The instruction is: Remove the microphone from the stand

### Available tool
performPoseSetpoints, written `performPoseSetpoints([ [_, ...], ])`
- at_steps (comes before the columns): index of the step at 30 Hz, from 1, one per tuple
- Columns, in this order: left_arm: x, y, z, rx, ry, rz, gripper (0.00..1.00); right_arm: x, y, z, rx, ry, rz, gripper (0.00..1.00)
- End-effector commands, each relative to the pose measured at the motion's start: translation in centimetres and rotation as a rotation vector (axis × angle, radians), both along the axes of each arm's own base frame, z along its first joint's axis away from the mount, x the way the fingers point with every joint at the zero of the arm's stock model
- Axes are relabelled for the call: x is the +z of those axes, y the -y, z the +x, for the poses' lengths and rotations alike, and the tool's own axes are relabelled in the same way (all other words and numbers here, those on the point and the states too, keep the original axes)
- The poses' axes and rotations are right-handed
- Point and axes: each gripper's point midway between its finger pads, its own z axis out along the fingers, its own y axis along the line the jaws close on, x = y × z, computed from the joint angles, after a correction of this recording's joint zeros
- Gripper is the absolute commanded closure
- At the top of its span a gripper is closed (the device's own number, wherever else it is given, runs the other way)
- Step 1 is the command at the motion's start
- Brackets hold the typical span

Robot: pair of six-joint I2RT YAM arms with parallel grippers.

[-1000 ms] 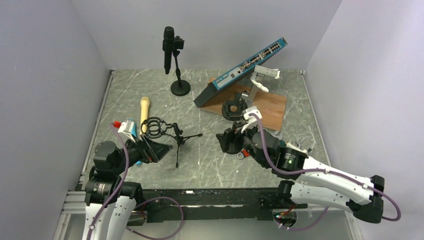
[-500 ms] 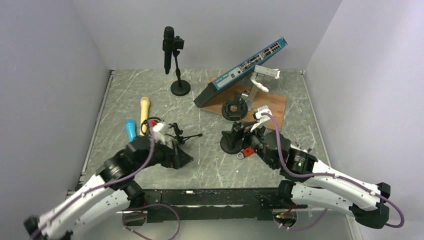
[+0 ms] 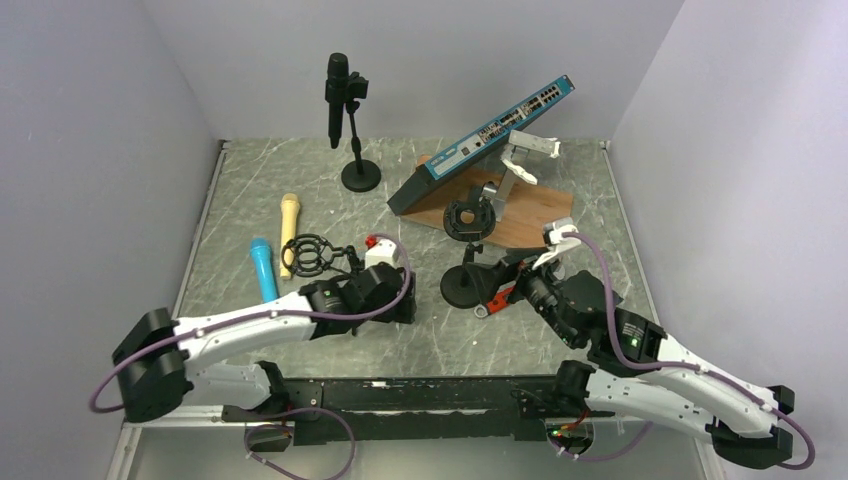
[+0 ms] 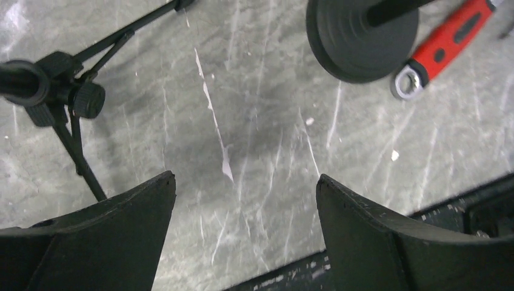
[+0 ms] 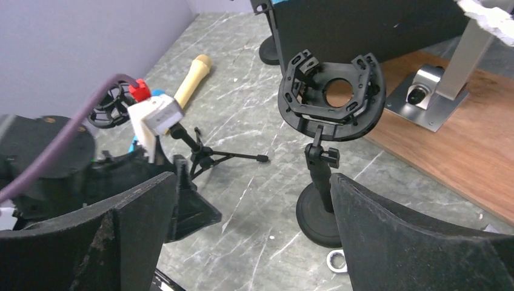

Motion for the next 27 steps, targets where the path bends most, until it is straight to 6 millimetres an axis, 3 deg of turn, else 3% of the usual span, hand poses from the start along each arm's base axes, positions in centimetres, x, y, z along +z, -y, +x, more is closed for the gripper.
performPoseSetpoints([
  [1, 0.9, 1.4, 3.3, 0.108, 0.070, -0.007, 0.12, 0.0, 1.4, 0.0, -0.045, -0.009, 0.009, 0.00],
  [11, -4.4, 0.2, 7.5, 0.163, -0.026, 0.026, 0.10, -0.5, 1.6, -0.2, -0.044, -0.019, -0.012, 0.00],
  [19, -6.1, -3.5, 8.8, 0.248, -0.028, 0.119, 0.11, -1.3, 1.4, 0.2, -0.054, -0.023, -0.044, 0.00],
  [27, -7.0, -9.3, 9.8, 0.365, -0.037, 0.142, 0.09, -1.9, 0.1, 0.6, -0.035, -0.028, -0.075, 0.00],
])
